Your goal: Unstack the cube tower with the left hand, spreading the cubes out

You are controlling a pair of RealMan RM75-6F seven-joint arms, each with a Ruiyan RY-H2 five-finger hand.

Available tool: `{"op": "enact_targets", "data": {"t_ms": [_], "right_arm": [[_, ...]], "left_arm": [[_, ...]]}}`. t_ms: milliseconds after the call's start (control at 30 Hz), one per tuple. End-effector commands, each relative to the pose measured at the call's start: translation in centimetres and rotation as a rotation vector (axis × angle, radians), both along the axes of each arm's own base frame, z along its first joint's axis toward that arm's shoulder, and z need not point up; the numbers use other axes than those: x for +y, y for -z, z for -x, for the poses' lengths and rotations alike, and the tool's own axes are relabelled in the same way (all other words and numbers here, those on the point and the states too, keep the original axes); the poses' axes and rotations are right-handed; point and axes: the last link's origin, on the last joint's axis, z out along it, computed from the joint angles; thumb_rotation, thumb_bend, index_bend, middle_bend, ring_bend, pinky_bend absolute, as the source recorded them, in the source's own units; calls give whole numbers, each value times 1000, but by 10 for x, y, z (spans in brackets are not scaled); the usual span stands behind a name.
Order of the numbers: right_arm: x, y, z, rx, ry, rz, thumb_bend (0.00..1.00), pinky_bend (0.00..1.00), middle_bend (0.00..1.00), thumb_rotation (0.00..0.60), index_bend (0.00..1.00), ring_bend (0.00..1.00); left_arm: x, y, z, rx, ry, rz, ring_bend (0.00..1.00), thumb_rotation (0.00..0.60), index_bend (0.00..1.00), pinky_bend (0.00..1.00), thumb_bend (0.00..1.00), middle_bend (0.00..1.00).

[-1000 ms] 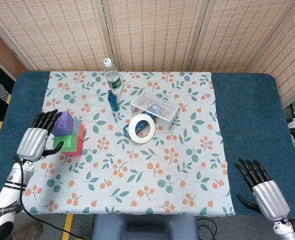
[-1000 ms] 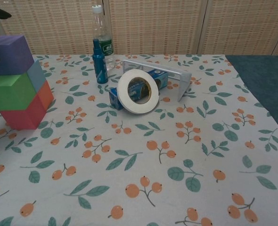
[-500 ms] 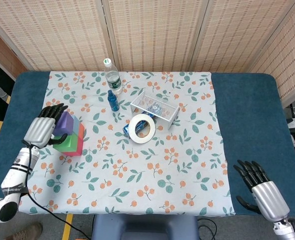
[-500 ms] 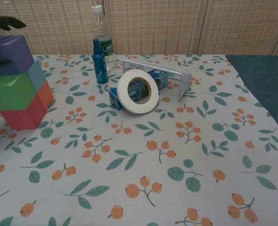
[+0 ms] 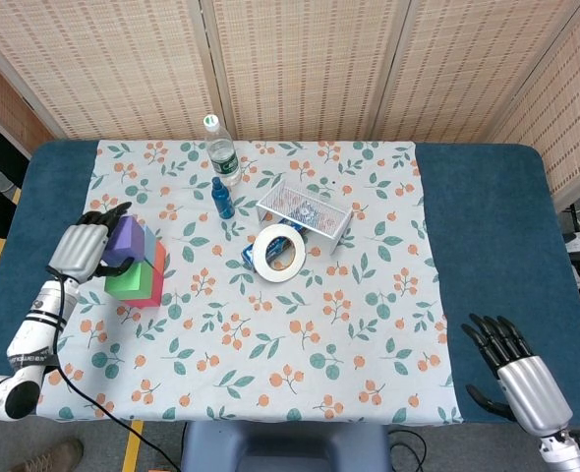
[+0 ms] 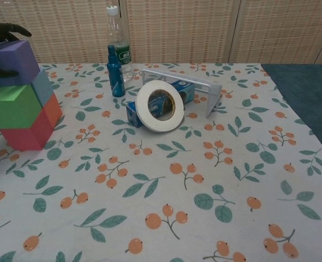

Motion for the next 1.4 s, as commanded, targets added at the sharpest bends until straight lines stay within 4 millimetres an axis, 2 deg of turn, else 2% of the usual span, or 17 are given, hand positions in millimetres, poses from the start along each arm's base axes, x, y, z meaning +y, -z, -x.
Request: {"op": "enact_targets", "data": {"t_ms": [33,133,300,467,567,667,833,1033,1233,1400], "right_arm": [[0,0,0,1,1,-3,166,0,0,600,0,0],[0,1,1,5,3,-8,166,0,0,600,0,0],[0,1,1,9,3,-10,166,0,0,600,0,0],[2,2,1,18,6,-27,166,0,0,600,0,0],[2,2,1,20,8,-37,166,0,0,600,0,0],[1,4,1,20,10,-42,166,0,0,600,0,0],[-1,12,1,4,12,-72,166,0,0,600,0,0],[1,11,-1,-17,-1,-81,166,0,0,600,0,0],[3,9,-1,-24,-6,-82,166,0,0,600,0,0],[4,12,-1,-23,-10,-103,166,0,0,600,0,0]], "left_arm": [[1,-1,1,2,3,-8,495,600,317,328,402,477],[1,-3,0,-11,14,-30,545,600,350,384,453,508],[1,-10,-3,-33,51,-79,561,600,364,425,516,522],[-5,-27,-9,-59,119,-163,564,600,366,444,536,521],[-19,-43,-5,-35,136,-198,564,600,364,449,536,516],[-48,-48,2,-21,144,-179,562,600,359,450,531,512],[-114,-26,2,-7,221,-66,558,600,344,447,513,506],[-168,12,4,16,279,71,558,600,324,457,496,506],[-209,33,12,24,303,130,558,600,314,471,496,504],[-216,52,31,6,239,176,549,600,307,461,483,501]]}}
